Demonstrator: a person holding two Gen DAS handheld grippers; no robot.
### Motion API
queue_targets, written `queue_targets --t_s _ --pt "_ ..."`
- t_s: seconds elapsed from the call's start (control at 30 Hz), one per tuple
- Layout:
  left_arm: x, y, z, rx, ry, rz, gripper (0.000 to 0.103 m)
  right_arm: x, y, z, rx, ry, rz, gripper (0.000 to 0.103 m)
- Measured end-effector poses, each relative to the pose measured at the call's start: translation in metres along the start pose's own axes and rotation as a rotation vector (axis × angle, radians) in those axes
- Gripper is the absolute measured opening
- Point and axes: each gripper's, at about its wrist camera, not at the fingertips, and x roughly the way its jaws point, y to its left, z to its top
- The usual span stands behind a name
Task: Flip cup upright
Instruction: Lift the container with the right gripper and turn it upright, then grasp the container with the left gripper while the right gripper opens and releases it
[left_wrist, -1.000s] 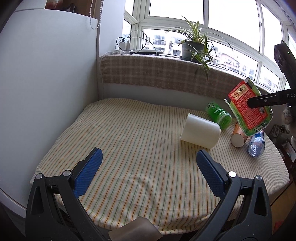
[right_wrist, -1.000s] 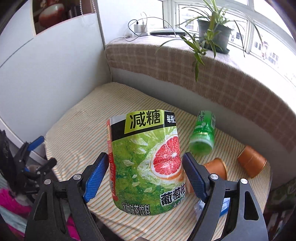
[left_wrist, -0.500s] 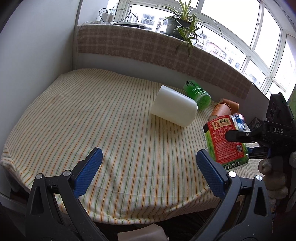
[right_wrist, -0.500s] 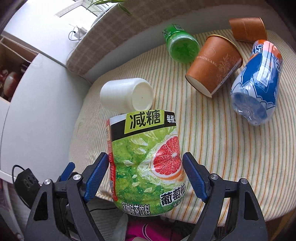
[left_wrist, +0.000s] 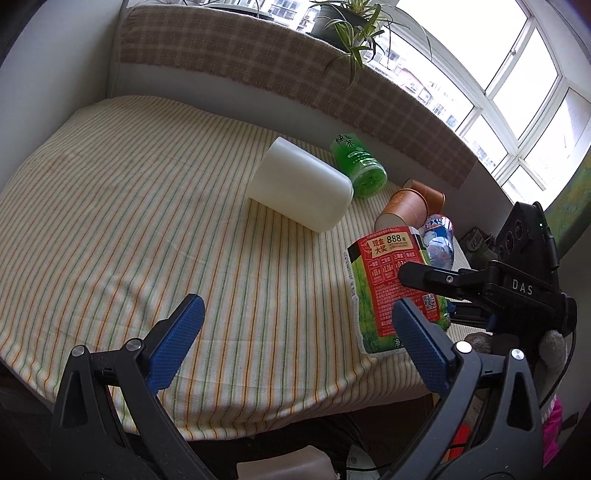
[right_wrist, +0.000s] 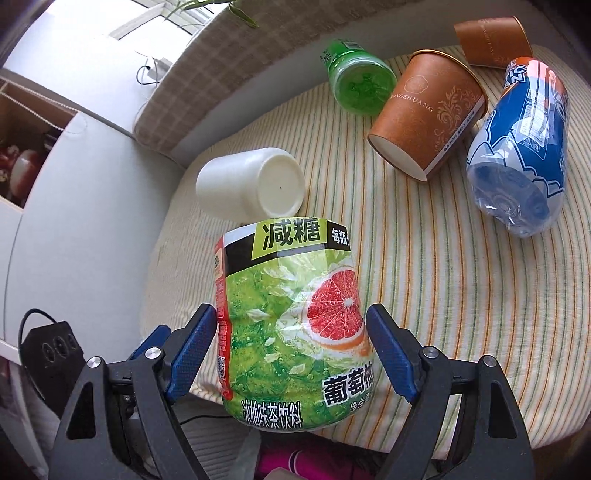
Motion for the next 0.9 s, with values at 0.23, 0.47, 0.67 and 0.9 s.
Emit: queue_targets --t_s 0.23,0.47,0.67,0.9 --pt "0.011 -0.004 0.014 -0.054 0.047 -0.068 0.103 -0.017 -0.003 0.004 -0.006 -0.050 0.032 0.084" --pt "0.032 -0.001 0.034 -0.166 0.179 -0.213 0.103 -0.062 -0.018 -0.020 0.006 -0.186 0.013 0.084" --pt "0.063 -0.009 0.051 -0.212 0.298 -0.285 0.103 -0.094 -0.049 -0.053 0.091 -0.270 -0.034 0.084" --pt "0.099 -0.015 0.050 -0.247 0.396 -0.294 0.100 -0.112 -0.077 -0.073 0.188 -0.307 -0.064 0.084"
